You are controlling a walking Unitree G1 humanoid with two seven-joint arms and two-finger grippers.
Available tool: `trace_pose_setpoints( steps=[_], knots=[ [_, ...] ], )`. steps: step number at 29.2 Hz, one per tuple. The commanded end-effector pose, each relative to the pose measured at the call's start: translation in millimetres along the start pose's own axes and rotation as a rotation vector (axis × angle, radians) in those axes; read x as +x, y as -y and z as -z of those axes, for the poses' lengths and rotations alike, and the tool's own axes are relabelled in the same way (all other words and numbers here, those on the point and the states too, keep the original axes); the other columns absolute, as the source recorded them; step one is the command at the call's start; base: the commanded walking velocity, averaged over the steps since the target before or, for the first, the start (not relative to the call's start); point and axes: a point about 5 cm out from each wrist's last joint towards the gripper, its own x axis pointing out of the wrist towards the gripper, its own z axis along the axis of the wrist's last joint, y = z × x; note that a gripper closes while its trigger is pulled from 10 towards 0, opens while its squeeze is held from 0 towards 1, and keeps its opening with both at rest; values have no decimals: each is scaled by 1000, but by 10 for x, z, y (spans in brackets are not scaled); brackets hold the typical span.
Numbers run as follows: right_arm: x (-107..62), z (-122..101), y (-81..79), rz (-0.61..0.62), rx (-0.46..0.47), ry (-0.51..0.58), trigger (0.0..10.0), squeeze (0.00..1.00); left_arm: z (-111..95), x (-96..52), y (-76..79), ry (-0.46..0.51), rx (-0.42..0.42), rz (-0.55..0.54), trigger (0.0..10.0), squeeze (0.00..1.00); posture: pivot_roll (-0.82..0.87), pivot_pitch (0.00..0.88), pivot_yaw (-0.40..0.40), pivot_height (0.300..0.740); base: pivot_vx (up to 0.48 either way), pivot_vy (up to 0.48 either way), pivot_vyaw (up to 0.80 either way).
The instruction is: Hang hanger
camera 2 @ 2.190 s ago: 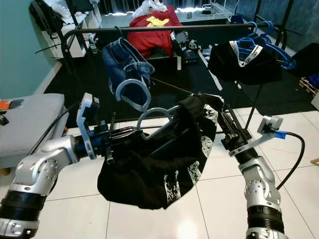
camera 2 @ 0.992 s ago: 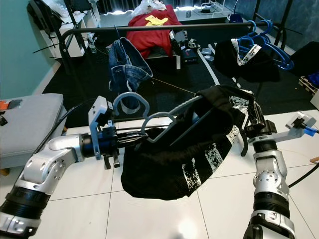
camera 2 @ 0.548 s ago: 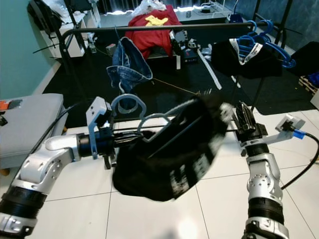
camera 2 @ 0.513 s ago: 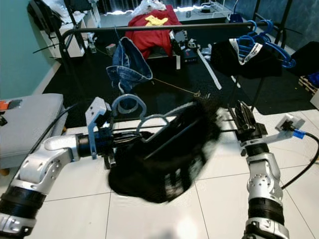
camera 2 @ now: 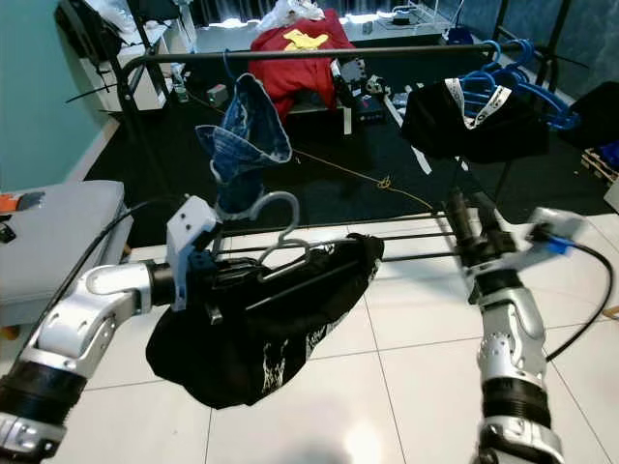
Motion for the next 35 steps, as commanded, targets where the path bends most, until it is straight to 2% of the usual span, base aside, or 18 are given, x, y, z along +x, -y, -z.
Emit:
trace_pose_setpoints(
  steps=[1,5,6,11,14,15,16,17,19,23,24,25,26,33,35],
  knots=[
    [54,150,-188,-103,15,-92,10000,0,-95,32,33,40,53,13,0,0,49,95,58,740,0,0,0],
    [100,147,-285,-144,35,-97,10000,0,-104,56,55,43,59,16,0,0,50,95,57,740,0,0,0],
    [131,175,-364,-179,38,-117,10000,0,-110,73,75,51,53,18,0,0,48,94,57,740,0,0,0],
    [140,195,-393,-193,32,-128,10000,0,-114,81,84,56,48,19,0,0,49,93,56,740,0,0,0],
    [174,193,-355,-120,-52,-124,10000,0,-119,99,93,78,28,4,0,0,48,95,57,740,0,0,0],
    [174,193,-355,-120,-52,-124,10000,0,-119,99,93,78,28,4,0,0,48,95,57,740,0,0,0],
    [174,204,-308,-70,-126,-154,10000,0,-120,103,95,90,12,-4,0,0,47,95,57,740,0,0,0],
    [174,204,-308,-70,-126,-154,10000,0,-120,103,95,90,12,-4,0,0,47,95,57,740,0,0,0],
    [189,204,-277,-14,-198,-173,10000,0,-116,104,90,98,4,-16,0,0,47,96,57,740,0,0,0],
    [199,192,-269,12,-224,-171,10000,0,-114,105,88,99,3,-21,0,0,47,95,57,740,0,0,0],
    [225,165,-240,73,-259,-156,10000,0,-121,109,81,107,-4,-29,0,0,49,94,56,740,0,0,0],
    [225,165,-240,73,-259,-156,10000,0,-121,109,81,107,-4,-29,0,0,49,94,56,740,0,0,0],
    [273,127,-209,151,-283,-126,10000,0,-133,114,73,118,-15,-39,0,0,51,92,56,740,0,0,0],
    [335,130,-255,141,-276,-116,10000,0,-128,112,75,119,-19,-41,0,0,52,89,54,740,0,0,0],
    [376,130,-356,92,-275,-97,10000,0,-110,104,64,113,-21,-56,0,0,49,88,53,740,0,0,0]
  ],
)
